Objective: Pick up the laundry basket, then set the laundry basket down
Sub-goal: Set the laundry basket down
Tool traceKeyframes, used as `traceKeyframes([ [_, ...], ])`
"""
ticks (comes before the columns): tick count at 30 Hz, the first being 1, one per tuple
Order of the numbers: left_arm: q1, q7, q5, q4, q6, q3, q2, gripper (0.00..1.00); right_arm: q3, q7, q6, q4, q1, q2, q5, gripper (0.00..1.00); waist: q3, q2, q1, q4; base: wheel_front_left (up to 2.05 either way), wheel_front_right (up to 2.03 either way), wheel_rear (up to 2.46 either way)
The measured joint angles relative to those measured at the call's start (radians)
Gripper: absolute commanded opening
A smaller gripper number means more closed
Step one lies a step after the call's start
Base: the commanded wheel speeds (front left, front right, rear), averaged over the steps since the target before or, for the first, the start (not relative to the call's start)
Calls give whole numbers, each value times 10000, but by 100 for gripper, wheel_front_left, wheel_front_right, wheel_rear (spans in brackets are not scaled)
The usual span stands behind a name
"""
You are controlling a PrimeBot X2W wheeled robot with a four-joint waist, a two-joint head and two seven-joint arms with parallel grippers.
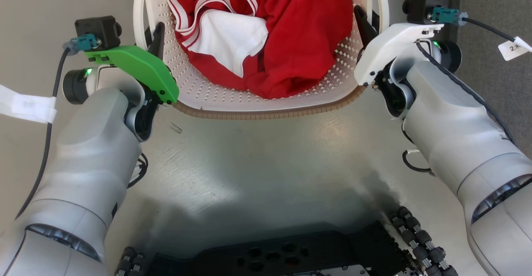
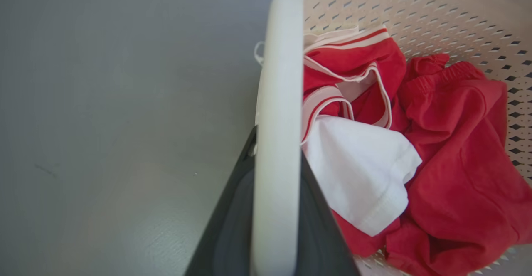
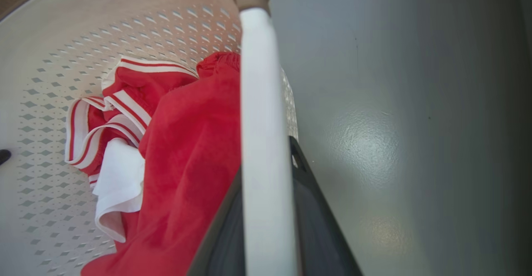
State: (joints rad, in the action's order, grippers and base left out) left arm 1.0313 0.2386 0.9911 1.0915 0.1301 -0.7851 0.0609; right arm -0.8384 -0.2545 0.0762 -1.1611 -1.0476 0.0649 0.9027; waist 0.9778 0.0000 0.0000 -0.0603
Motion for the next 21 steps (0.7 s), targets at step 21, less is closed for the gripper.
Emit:
traceKeyframes([
  [21, 158, 132, -12, 0, 0, -217, 119, 0, 441, 2, -169, 318, -89, 0, -410, 0, 123, 0, 0, -66, 0, 0, 0],
])
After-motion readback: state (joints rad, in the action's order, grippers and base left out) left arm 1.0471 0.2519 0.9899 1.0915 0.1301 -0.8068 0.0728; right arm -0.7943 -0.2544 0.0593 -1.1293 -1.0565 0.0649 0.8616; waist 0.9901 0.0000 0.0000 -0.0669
